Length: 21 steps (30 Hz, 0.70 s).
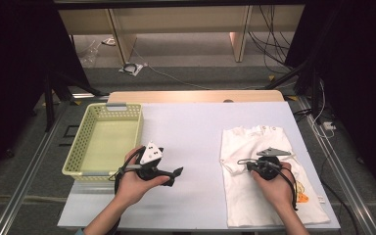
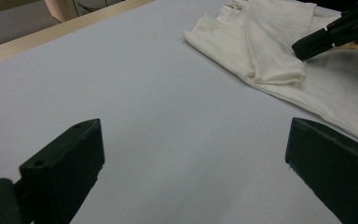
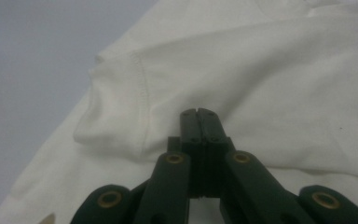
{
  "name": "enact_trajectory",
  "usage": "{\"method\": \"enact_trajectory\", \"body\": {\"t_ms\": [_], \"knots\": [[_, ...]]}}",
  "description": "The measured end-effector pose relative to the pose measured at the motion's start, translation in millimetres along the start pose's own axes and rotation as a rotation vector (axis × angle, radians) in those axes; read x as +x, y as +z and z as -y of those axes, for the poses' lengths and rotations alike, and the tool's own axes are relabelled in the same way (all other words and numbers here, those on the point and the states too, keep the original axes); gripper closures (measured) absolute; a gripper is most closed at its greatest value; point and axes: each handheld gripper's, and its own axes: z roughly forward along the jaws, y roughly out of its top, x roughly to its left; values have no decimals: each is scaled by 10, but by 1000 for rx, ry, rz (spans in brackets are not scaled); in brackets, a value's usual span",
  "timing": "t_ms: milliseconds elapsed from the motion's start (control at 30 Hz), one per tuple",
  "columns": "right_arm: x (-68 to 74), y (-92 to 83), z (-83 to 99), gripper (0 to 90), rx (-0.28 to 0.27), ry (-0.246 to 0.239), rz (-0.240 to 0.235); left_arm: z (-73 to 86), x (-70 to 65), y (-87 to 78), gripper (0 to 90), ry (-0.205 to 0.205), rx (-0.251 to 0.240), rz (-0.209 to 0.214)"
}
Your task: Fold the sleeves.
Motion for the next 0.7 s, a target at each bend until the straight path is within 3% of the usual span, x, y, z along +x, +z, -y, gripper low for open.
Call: {"method": "enact_trajectory", "body": {"t_ms": [200,400,467,700], "knots": [[123,-152,-41,900,-23,-37,15,10,4,9,55,-5,6,3],[69,-37,26,875,38,-30,5,0,0,-2,57,-4,2,4],[63,-51,19,799,28,-35,-4,4,9,-2,58,-6,4,2],[-76,-236,32,613,-96,-43,-1,29,-12,18,59,-12,10,12]]}}
